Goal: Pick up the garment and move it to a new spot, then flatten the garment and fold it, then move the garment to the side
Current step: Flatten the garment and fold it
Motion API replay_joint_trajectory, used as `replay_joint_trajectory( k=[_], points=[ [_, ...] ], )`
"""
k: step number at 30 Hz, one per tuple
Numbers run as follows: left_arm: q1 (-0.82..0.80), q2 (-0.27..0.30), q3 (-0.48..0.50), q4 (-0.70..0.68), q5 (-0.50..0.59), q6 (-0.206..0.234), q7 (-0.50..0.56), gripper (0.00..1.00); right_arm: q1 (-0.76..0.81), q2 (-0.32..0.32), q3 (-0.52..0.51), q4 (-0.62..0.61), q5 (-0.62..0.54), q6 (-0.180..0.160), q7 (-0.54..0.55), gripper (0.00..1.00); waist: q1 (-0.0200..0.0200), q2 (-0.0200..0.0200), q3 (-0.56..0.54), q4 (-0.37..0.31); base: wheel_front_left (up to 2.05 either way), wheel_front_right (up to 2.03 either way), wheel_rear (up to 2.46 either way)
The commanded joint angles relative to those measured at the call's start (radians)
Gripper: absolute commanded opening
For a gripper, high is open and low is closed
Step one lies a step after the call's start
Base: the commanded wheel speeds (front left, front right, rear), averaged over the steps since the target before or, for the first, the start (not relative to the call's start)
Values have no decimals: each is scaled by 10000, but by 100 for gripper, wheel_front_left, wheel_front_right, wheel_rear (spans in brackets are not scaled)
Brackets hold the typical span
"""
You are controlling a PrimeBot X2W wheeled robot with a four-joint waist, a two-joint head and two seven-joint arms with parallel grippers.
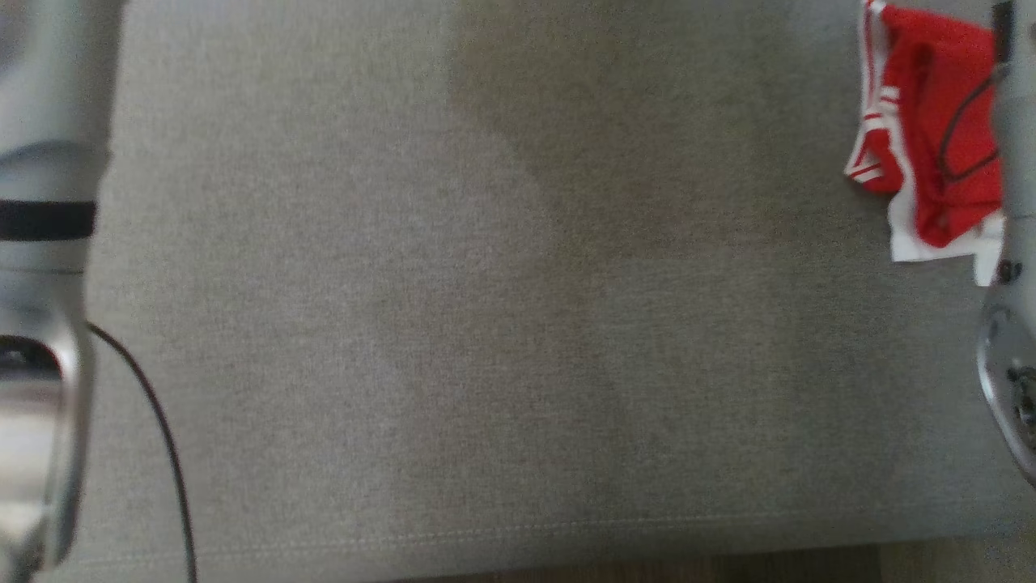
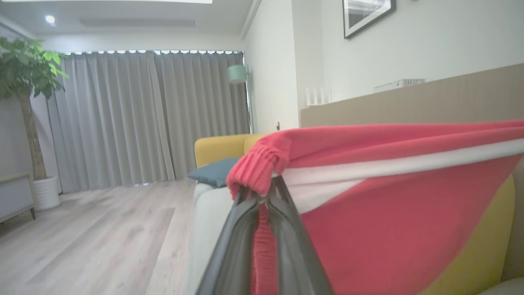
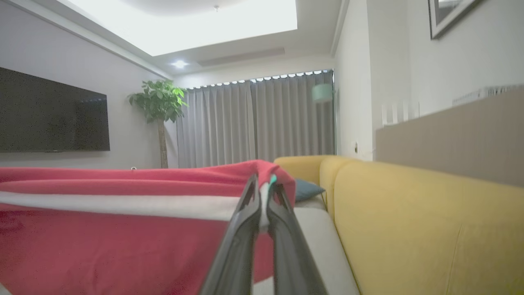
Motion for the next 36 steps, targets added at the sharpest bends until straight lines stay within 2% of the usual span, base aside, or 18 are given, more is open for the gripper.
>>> replay_joint_trajectory(
  k=[1,6,10,17,21,28,36],
  points=[
    [-183,327,337,212,45,-108,-174,0,-62,171,-156,289,16,29,-252,0,-1,0,373,129,0,0,0],
    [495,-269,98,1225,136,-503,-387,0,477,417,65,1936,417,29,-592,0,-1,0,555,299,0,0,0],
    [1761,-609,-249,1247,503,-887,-399,0,1317,409,469,3098,748,29,-493,0,-1,0,448,483,0,0,0],
    [4015,-600,-1053,1151,1233,-1276,-402,0,2801,-69,1666,3807,1230,29,-201,0,-1,0,-56,699,0,0,0],
    [5156,-347,-1546,968,1602,-1393,-402,0,3719,-583,2631,3677,1790,29,246,0,-1,0,-535,723,0,0,0],
    [6634,98,-2219,471,2096,-1454,-403,0,5188,-1748,4558,2584,3018,29,1267,0,-1,0,-1512,681,0,0,0],
    [7886,411,-2818,258,2140,-1478,-403,0,6768,-3362,6792,540,4973,29,3537,0,-1,0,-2642,529,0,0,0]
  ],
)
